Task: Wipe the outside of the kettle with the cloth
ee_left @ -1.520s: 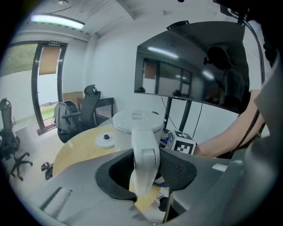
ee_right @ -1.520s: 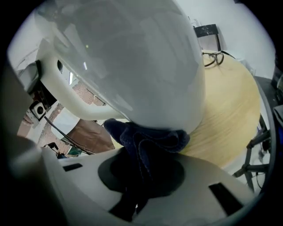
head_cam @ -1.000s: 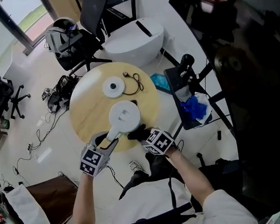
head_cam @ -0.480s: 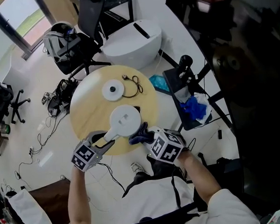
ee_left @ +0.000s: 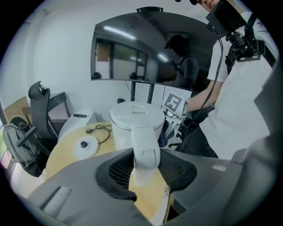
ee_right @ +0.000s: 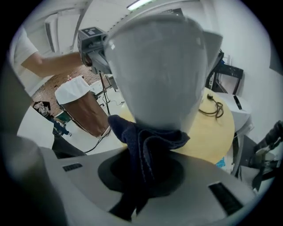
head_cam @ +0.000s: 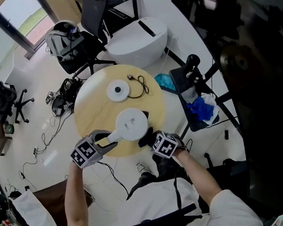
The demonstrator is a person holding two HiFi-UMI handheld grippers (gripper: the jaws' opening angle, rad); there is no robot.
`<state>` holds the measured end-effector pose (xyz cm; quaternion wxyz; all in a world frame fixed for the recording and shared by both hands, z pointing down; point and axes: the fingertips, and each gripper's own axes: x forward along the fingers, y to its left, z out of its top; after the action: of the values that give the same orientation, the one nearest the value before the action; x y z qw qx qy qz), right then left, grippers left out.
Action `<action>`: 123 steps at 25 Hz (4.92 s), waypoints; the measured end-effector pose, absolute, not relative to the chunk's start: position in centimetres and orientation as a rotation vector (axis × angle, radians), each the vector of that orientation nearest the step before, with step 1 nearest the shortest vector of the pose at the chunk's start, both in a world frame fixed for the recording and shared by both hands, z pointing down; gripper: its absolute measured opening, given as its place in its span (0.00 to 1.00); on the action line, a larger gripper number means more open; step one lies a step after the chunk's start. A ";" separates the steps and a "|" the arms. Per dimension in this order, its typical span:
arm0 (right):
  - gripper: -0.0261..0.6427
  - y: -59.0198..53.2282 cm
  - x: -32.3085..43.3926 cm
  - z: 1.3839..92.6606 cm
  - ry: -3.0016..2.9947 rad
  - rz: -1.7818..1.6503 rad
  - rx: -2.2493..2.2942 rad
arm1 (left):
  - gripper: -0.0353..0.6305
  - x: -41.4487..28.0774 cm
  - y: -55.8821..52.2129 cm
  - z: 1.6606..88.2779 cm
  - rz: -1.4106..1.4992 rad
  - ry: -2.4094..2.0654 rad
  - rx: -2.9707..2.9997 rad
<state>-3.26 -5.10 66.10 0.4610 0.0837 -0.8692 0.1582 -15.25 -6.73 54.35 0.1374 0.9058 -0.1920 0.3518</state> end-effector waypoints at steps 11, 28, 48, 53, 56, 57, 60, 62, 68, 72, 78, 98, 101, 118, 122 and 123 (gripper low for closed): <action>0.14 -4.9 -3.5 74.0 -2.113 0.405 0.186 | 0.31 -16.0 -7.0 54.6 1.100 -0.425 2.616; 0.14 -7.9 -1.5 56.3 -2.143 -0.145 0.134 | 0.31 -16.8 -7.7 54.9 1.261 -0.229 2.588; 0.14 -8.4 -1.1 66.4 -2.023 -0.059 -0.108 | 0.31 -16.7 -7.5 55.1 1.324 -0.160 2.543; 0.14 -7.7 -1.3 70.8 -2.008 0.064 -0.143 | 0.31 -16.6 -7.5 55.1 1.308 -0.171 2.544; 0.14 -7.5 -1.3 72.6 -2.000 0.119 -0.145 | 0.31 -16.5 -7.6 55.0 1.294 -0.185 2.547; 0.14 -7.4 -1.3 73.1 -1.997 0.126 -0.144 | 0.31 -16.5 -7.7 55.0 1.290 -0.191 2.549; 0.14 -7.3 -1.4 73.7 -2.001 0.131 -0.129 | 0.31 -16.5 -7.6 55.0 1.276 -0.206 2.555; 0.14 -7.5 -1.3 73.5 -2.003 0.103 -0.119 | 0.31 -16.5 -7.6 55.0 1.259 -0.213 2.561; 0.14 -7.4 -1.4 69.0 -2.003 -0.057 -0.087 | 0.31 -16.5 -7.6 55.0 1.247 -0.219 2.577; 0.14 -7.8 -1.2 64.9 -2.015 -0.155 -0.038 | 0.31 -16.3 -7.7 55.1 1.213 -0.233 2.599; 0.14 -8.6 -0.5 61.1 -2.019 -0.200 0.053 | 0.40 -17.6 -9.0 56.0 1.232 -0.627 2.604; 0.14 -8.0 -0.7 59.5 -2.040 -0.172 0.136 | 0.31 -19.7 -9.7 57.4 0.601 -1.985 2.050; 0.14 -7.8 -1.1 58.7 -2.054 -0.191 0.133 | 0.30 -19.8 -10.2 57.2 0.593 -1.947 2.067; 0.14 -7.1 -1.9 56.9 -2.274 0.115 0.090 | 0.30 -19.8 -13.5 57.1 0.766 -1.395 2.499; 0.14 -6.5 -2.3 59.9 -2.232 0.134 0.046 | 0.30 -19.7 -13.6 57.3 0.808 -1.307 2.527; 0.14 -6.4 -2.3 60.9 -2.220 0.137 0.035 | 0.30 -19.7 -13.7 57.3 0.819 -1.287 2.529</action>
<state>-2.31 -6.44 60.95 0.4426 0.0140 -0.8949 0.0554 -19.74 -13.74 57.34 0.0939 0.8525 -0.4337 0.2762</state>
